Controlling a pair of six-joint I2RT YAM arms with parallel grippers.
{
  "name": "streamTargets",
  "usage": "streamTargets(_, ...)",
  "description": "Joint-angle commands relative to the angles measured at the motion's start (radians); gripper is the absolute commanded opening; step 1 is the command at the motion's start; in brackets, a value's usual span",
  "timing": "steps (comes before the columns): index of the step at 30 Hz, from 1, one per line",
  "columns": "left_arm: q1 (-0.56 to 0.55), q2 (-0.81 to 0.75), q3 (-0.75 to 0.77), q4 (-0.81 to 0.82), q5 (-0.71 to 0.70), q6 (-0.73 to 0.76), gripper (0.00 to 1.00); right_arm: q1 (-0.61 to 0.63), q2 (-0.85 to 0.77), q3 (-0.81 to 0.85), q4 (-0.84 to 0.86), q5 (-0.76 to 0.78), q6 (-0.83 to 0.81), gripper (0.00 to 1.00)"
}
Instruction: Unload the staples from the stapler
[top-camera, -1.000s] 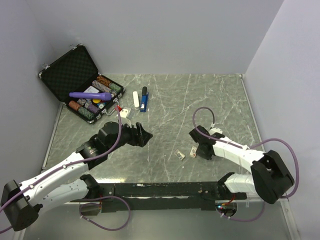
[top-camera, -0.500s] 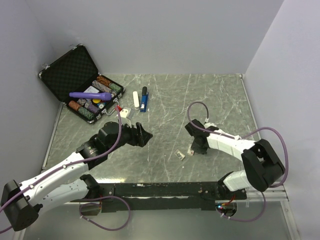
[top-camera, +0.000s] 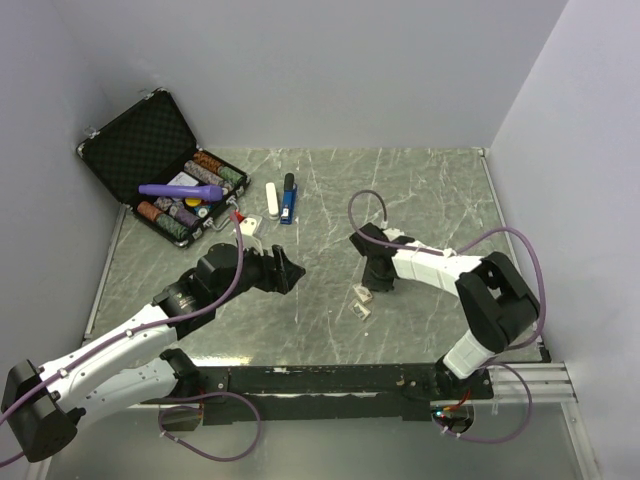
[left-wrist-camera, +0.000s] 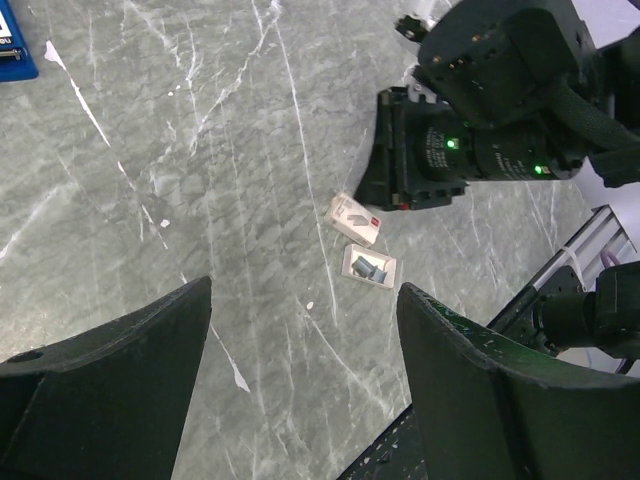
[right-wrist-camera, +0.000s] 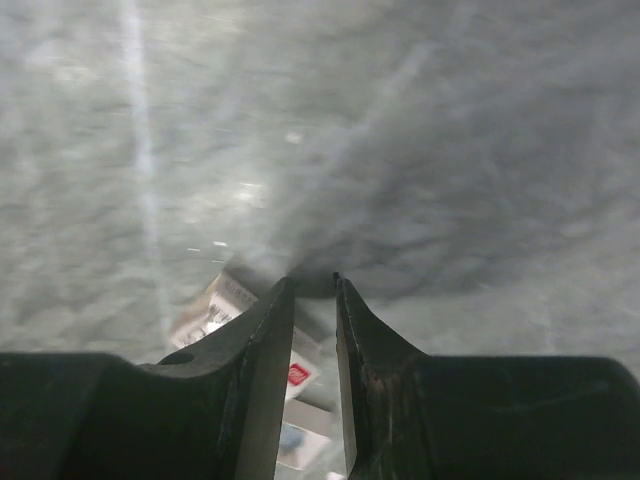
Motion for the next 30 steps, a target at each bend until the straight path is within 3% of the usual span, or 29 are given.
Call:
streamTargets(1, -0.004, -0.003, 0.022, 0.023, -0.001, -0.01, 0.8, 0.034, 0.067, 0.046, 0.164, -0.102, -0.005, 0.31)
streamTargets(16, -0.004, -0.007, 0.016, 0.025, 0.005, -0.012, 0.8, 0.143, 0.133, 0.175, 0.144, -0.102, -0.011, 0.31)
streamTargets(26, -0.006, -0.006, 0.009, 0.035, 0.014, -0.013, 0.8, 0.084, -0.132, 0.031, 0.052, 0.111, -0.018, 0.4)
streamTargets(30, -0.006, -0.003, 0.006, 0.043, 0.018, -0.015, 0.8, 0.074, -0.191, -0.033, 0.029, 0.131, 0.002, 0.44)
